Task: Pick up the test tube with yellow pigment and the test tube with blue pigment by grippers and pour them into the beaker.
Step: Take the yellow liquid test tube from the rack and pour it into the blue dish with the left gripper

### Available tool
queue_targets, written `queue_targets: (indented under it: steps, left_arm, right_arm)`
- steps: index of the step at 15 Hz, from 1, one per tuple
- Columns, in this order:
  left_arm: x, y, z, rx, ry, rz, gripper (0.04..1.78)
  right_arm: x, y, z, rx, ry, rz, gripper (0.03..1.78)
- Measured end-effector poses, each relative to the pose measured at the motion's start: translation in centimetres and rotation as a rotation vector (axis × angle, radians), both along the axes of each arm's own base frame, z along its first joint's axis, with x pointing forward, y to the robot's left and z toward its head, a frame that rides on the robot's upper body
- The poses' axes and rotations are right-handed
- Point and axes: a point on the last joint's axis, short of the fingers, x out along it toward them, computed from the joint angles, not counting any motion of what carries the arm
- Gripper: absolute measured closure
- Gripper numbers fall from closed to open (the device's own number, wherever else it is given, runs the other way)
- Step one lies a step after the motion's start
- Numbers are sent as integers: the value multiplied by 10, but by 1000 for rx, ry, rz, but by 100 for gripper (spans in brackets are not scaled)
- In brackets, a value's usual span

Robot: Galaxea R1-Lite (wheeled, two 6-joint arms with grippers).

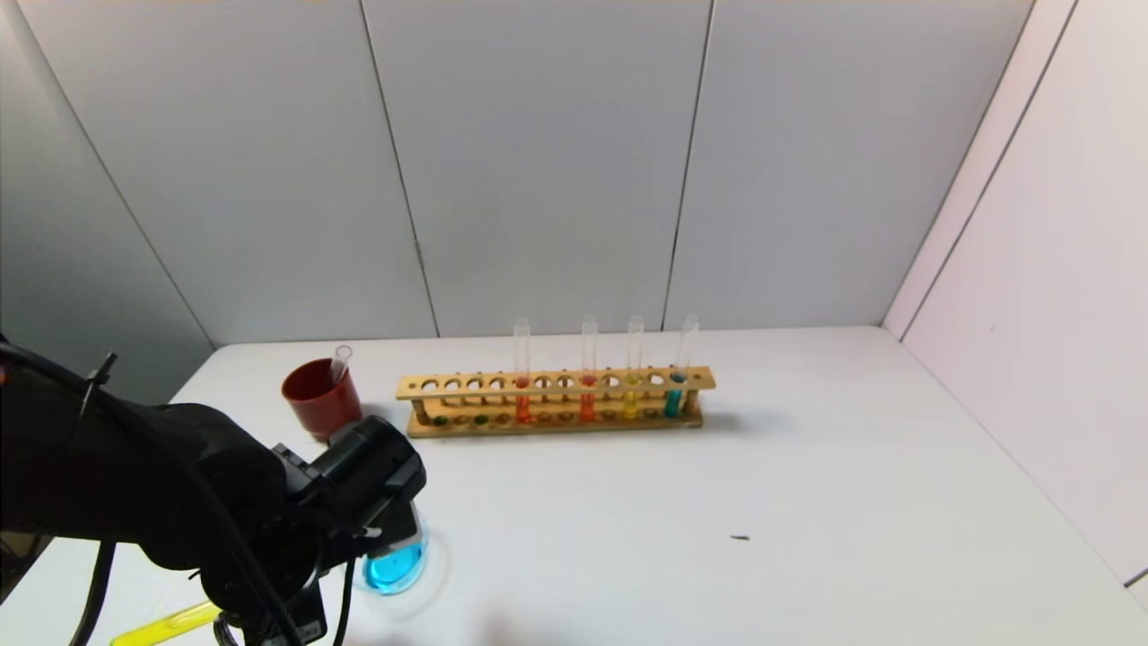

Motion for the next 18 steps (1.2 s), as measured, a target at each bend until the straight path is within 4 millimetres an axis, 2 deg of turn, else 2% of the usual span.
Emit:
queue_targets:
  steps: [10,18]
  left_arm:
    - [23,-11,-13,32,45,16,151]
    - [30,-15,-16,100,106,16,151]
  right_arm:
    - [0,0,0,0,0,0,11]
    - [0,0,0,0,0,0,11]
